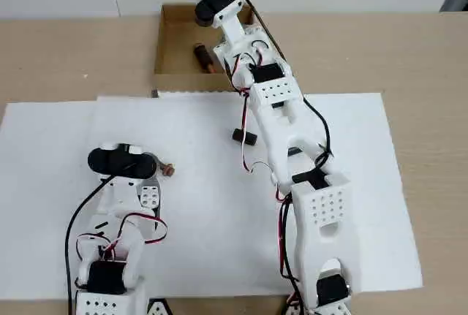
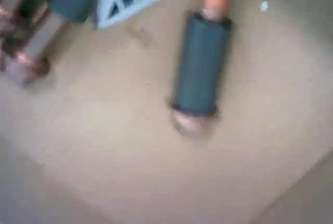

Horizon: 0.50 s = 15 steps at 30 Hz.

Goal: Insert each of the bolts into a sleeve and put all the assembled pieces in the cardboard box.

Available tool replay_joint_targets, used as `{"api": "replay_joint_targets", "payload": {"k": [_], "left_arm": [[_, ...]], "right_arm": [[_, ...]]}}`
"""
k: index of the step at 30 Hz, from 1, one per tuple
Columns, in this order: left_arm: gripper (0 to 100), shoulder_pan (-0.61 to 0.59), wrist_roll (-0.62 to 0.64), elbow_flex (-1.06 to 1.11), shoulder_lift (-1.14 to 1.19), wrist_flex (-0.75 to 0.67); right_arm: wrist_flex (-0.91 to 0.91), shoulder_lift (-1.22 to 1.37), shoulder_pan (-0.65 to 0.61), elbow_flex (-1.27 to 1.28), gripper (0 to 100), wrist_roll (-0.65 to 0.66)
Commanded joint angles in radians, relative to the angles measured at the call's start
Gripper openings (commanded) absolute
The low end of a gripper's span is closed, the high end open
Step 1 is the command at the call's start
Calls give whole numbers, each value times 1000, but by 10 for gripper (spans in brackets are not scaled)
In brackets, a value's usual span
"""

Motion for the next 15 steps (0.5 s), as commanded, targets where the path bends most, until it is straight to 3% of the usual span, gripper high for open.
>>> {"api": "replay_joint_targets", "payload": {"k": [1,15], "left_arm": [[6,3,-5,-5,-12,3],[6,3,-3,-5,-12,3]], "right_arm": [[137,-116,-4,-54,118,8],[711,-348,-13,-54,118,2]]}}
